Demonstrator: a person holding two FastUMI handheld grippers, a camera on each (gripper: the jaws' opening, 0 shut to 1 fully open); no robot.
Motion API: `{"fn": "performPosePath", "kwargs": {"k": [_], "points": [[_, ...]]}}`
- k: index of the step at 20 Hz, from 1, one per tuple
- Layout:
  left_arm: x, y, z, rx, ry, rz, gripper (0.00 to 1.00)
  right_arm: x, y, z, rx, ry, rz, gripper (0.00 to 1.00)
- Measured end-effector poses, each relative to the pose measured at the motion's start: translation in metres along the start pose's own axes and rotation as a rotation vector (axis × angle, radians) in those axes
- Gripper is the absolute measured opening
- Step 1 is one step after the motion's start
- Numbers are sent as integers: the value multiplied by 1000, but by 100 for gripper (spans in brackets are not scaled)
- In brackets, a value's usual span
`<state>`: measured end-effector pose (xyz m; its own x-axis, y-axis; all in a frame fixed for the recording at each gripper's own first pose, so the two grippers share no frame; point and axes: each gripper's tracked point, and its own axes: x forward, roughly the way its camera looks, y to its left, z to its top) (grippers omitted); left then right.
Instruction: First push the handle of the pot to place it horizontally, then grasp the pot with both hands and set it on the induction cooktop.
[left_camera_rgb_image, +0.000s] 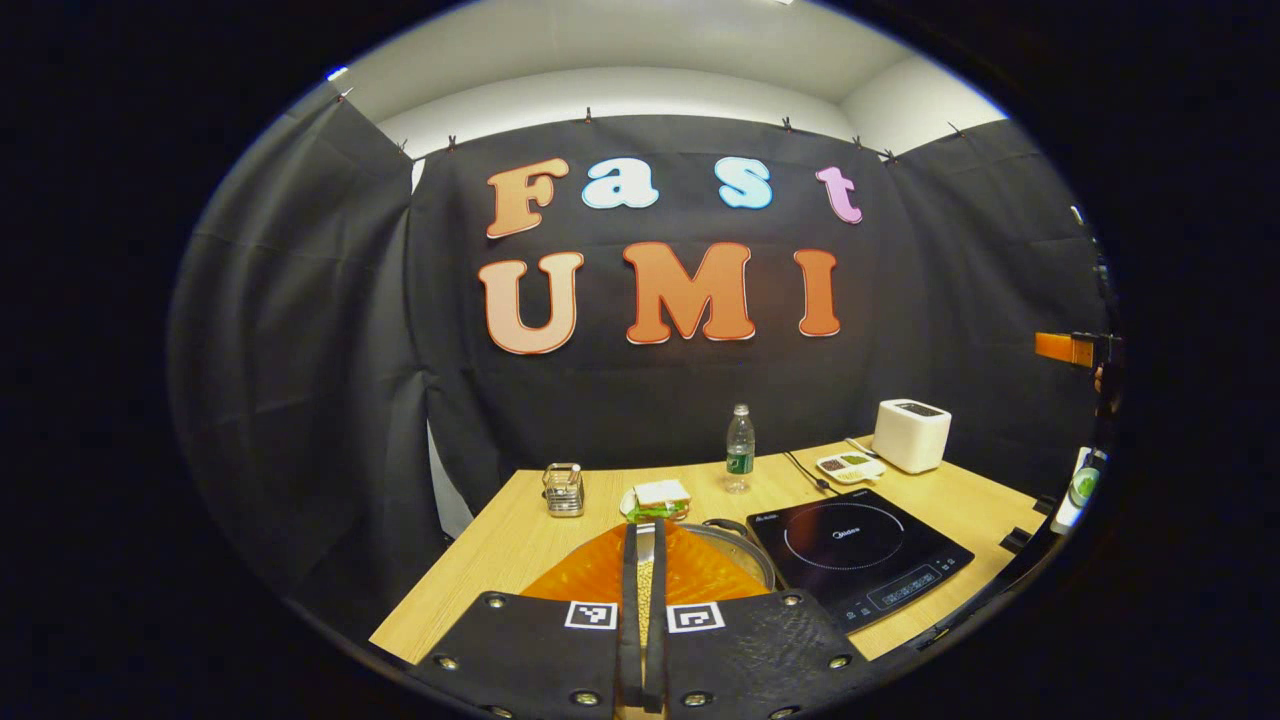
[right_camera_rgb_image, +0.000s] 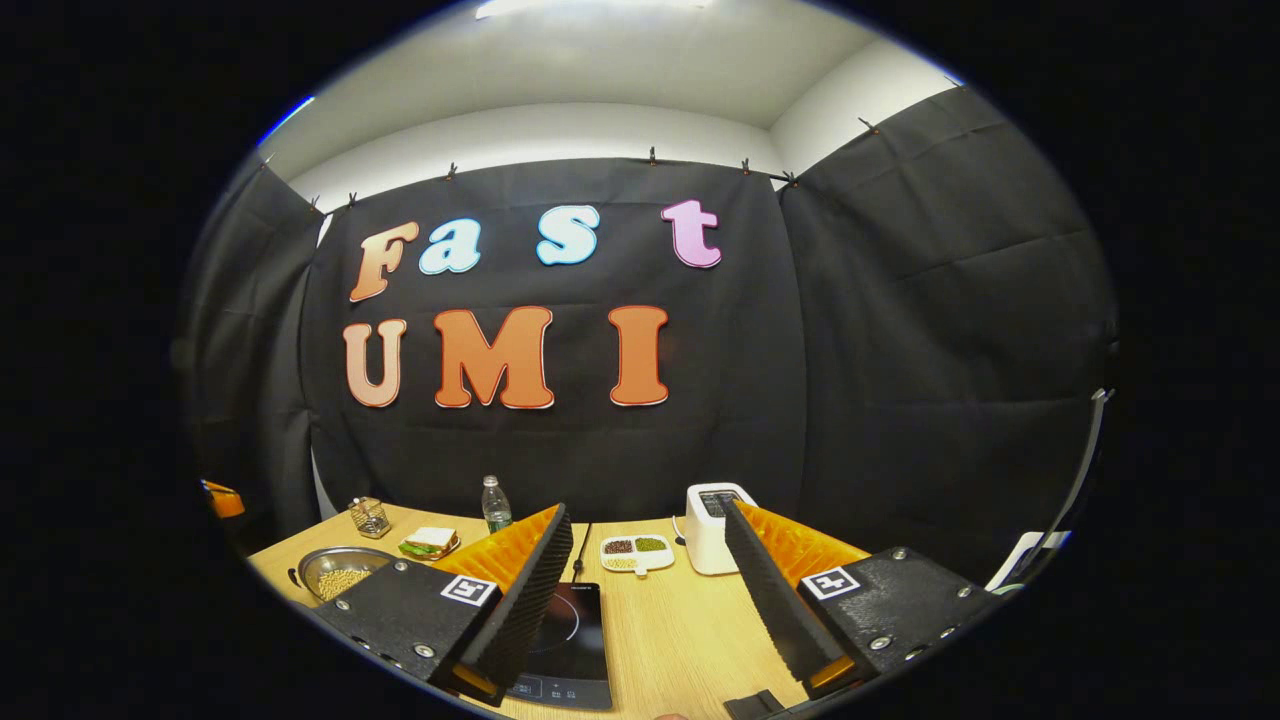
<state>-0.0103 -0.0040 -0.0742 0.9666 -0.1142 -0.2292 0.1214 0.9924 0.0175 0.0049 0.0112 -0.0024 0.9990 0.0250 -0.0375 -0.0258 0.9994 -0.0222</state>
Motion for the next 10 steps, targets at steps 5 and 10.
{"fn": "performPosePath", "kwargs": {"k": [5, 10], "points": [[0, 10, -52, -22, 106, 19, 3, 0, 3, -1, 1, 0, 3, 95], [-2, 18, -110, -57, 223, 34, 4, 1, 5, -5, -4, 8, 5, 95]]}}
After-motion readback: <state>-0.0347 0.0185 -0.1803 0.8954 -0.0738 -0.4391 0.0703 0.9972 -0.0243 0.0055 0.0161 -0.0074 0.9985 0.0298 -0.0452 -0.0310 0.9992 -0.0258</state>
